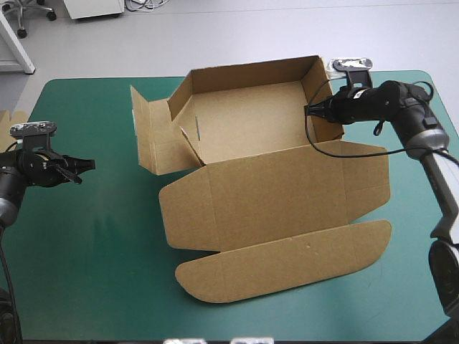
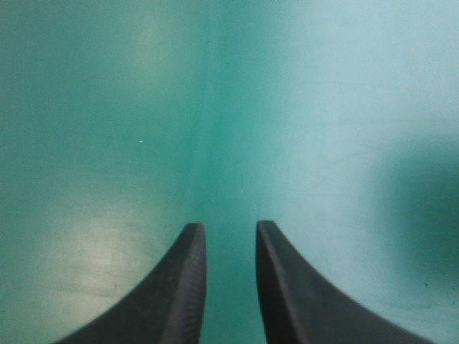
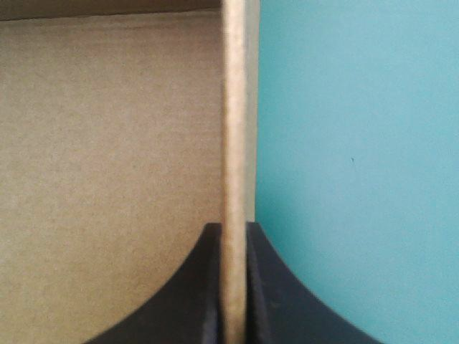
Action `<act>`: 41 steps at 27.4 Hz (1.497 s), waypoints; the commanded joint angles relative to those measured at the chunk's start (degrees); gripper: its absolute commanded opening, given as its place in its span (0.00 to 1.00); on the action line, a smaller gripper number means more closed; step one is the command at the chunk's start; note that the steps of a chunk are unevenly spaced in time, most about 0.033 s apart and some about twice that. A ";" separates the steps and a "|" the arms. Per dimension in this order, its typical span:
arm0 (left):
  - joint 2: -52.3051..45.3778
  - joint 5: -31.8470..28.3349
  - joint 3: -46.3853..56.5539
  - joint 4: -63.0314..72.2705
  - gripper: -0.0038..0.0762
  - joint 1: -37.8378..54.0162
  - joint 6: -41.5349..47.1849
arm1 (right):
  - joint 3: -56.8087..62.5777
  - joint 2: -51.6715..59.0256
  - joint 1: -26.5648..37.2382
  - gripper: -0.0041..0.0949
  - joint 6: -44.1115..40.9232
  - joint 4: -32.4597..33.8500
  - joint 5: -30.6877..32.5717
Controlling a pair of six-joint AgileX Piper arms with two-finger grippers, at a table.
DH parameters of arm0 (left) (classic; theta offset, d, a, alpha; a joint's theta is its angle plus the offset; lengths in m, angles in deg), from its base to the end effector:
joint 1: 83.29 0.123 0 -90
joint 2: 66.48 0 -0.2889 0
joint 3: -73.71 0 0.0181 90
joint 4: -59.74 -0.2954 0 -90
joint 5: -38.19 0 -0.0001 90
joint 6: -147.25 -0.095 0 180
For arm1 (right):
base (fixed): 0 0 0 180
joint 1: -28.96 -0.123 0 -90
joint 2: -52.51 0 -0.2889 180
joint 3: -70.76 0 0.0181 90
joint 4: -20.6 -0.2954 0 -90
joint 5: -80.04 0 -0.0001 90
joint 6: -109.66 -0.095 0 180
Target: Fold the box
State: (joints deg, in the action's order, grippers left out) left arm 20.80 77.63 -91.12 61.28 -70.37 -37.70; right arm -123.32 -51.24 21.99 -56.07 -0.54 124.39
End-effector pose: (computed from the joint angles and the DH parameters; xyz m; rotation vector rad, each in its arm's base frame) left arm 0.3290 0.0738 0.2908 -0.1906 2.4716 0.1033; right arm 0.4261 0.0762 0.3618 -0.2469 2.2895 0.3666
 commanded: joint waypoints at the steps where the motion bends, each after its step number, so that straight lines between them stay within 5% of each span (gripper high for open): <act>1: -0.69 -3.77 -1.64 0.64 0.27 0.19 -0.05 | -1.86 5.21 2.78 0.03 4.90 -11.08 -2.01; 6: 0.97 -7.65 -1.64 7.30 0.27 0.19 -2.03 | -1.86 6.58 5.36 0.03 11.61 -21.80 3.21; 12: 3.41 -7.46 -1.64 38.28 0.27 0.19 -23.16 | -1.73 6.46 5.13 0.03 13.14 -24.30 5.77; 21: 8.18 12.76 -1.64 72.36 0.27 0.19 -45.70 | -1.73 6.36 5.13 0.03 13.61 -25.04 4.71; 31: 9.14 32.53 -1.64 90.81 0.27 0.19 -52.22 | -1.73 2.95 5.13 0.03 13.50 -24.35 3.00; 41: 9.28 31.55 -2.19 98.01 0.27 -8.46 -53.71 | -1.73 0.49 5.13 0.03 13.35 -24.85 0.96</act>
State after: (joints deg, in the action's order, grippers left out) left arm 32.06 105.57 -91.19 154.39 -76.56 -90.77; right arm -123.32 -53.55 26.91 -42.14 -21.38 127.64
